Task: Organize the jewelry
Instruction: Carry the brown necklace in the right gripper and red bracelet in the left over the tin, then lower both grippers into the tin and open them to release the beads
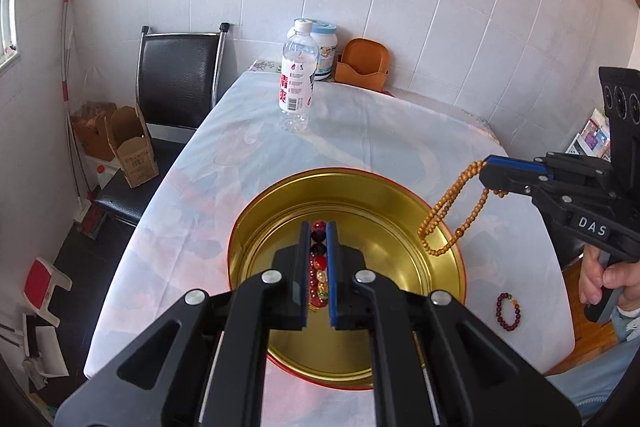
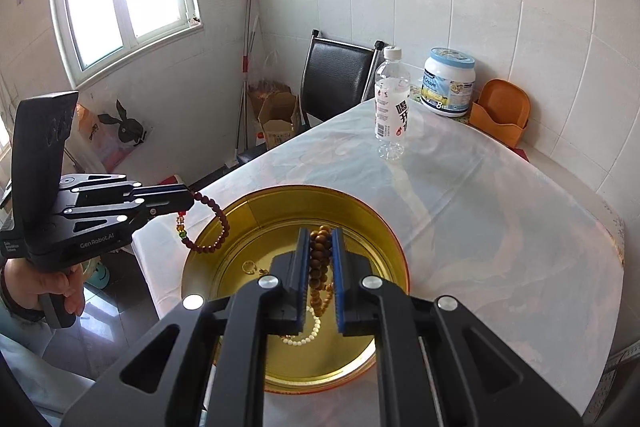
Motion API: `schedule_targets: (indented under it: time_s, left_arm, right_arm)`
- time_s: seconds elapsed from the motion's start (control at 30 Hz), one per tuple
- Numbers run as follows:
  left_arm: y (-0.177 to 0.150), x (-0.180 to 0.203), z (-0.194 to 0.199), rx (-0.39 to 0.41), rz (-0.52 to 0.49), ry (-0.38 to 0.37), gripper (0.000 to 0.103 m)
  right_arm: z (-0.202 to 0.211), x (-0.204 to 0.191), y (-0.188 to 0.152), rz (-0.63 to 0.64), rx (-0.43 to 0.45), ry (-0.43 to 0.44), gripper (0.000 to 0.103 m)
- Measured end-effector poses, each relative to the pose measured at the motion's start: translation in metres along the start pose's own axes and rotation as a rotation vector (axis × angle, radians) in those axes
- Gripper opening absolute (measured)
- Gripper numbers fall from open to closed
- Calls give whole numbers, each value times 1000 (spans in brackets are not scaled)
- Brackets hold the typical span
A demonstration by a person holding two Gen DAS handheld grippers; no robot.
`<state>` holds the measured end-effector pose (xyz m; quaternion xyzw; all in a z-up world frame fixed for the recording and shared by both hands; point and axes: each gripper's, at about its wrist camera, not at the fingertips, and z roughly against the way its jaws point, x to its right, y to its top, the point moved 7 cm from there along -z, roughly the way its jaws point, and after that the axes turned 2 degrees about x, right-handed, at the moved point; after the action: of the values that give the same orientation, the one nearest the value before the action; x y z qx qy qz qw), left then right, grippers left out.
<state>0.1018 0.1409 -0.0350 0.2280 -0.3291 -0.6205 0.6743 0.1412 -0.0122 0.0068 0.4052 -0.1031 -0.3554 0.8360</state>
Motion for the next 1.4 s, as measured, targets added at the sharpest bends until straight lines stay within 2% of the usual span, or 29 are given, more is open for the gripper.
schedule_targets:
  time_s: [0.3, 0.6, 0.7, 0.83, 1.03, 1.1, 1.23, 1.4]
  left_arm:
    - [-2, -22, -28, -54, 11, -77, 7]
    - [2, -17, -66, -127, -23, -156, 7]
    - [-4, -13, -82, -170, -51, -170, 7]
    - [-26, -6, -106, -261, -100, -165, 7]
    - [-59, 6, -122, -384, -121, -160, 8]
    - [-67, 8, -124, -421, -92, -162, 8]
    - [-77, 10, -126, -457, -48, -163, 8]
    - [-74, 10, -128, -461, -71, -157, 8]
  right_arm:
    - [-39, -22, 8, 11, -75, -16, 12]
    - [-69, -12, 3, -35, -143, -45, 12]
    - [-80, -7, -8, -44, -185, -64, 12]
    - [-102, 1, -39, -82, -272, -83, 12]
    - [-114, -8, -76, -123, -363, -79, 12]
    - [-114, -14, -84, -135, -383, -104, 12]
    - [-115, -21, -96, -150, -420, -115, 12]
    - [-113, -16, -92, -162, -402, -116, 12]
